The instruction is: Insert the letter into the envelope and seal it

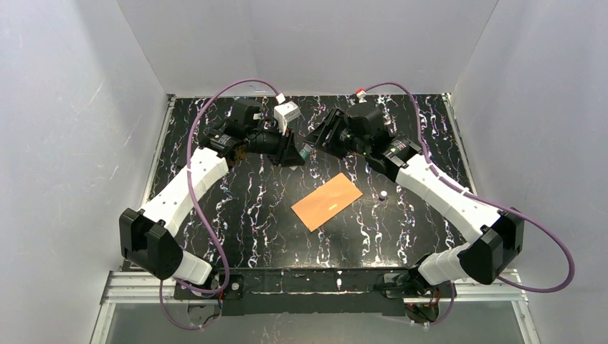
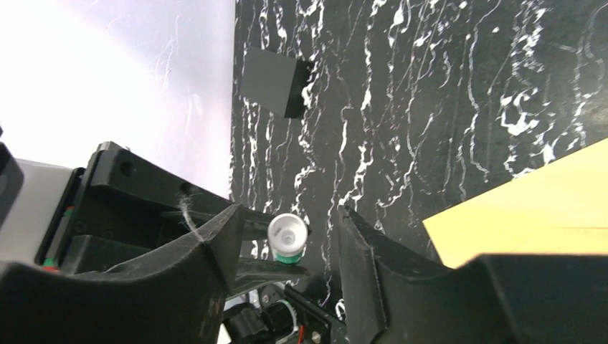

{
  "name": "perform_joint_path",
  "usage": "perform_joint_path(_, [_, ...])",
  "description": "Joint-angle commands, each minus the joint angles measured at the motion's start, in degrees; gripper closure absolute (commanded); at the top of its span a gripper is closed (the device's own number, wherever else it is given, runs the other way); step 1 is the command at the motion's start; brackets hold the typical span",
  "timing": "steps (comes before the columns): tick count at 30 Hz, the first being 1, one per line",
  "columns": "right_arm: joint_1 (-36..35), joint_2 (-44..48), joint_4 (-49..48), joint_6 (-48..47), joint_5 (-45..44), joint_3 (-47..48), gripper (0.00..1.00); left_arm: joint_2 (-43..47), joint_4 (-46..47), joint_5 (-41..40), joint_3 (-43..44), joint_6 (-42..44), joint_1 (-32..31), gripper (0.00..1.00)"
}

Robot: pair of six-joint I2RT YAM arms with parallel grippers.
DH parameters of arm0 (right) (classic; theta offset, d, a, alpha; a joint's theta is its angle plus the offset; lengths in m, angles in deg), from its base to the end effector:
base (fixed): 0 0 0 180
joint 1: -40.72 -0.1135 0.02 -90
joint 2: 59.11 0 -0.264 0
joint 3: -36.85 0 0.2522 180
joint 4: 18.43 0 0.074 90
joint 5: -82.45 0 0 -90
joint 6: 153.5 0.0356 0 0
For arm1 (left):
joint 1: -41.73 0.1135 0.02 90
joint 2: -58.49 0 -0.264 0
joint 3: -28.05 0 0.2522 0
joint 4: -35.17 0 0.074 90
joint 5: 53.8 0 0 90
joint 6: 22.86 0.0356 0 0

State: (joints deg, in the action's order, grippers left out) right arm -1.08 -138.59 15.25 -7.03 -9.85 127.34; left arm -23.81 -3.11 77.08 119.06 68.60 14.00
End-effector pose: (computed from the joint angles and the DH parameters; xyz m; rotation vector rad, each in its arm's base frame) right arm 0.2398 0.2125 0.3790 0.3001 2.1086 1.0447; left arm 0.2739 -0.1703 0.3635 0.9506 1.8785 -1.0190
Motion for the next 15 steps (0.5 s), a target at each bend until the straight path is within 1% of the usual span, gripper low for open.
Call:
perform_joint_path(1, [0.0, -0.4, -2.3, 2.1, 4.5, 2.8, 0.47, 0.1, -2.1, -0.7, 2.2, 2.3, 0.0, 1.0])
perform_joint_path(3, [0.0, -0.4, -3.0, 2.8, 5.3, 2.1, 0.53, 0.0, -2.1, -0.6, 2.4, 2.0, 0.0, 1.0])
perform_joint_path(4, [0.0, -0.4, -3.2, 2.9, 5.7, 2.0, 0.54, 0.0, -2.0, -0.7, 2.5, 1.9, 0.0, 1.0])
perform_joint_path(7, [0.0, -0.3, -2.8, 3.0, 6.3, 1.8, 0.48, -0.1, -2.0, -0.7, 2.5, 1.6, 0.0, 1.0])
perform_joint_path(8, [0.0, -0.1, -2.8, 3.0, 6.3, 1.6, 0.47, -0.1, -2.0, -0.7, 2.5, 1.6, 0.0, 1.0])
perform_joint_path(12, [0.0, 0.0, -2.2, 2.6, 6.6, 1.4, 0.48, -0.1, -2.2, -0.5, 2.9, 1.3, 0.0, 1.0])
perform_joint_path(15, [0.0, -0.3, -1.9, 2.6, 7.1, 1.4, 0.51, -0.1, -2.2, -0.2, 3.0, 1.1, 0.0, 1.0])
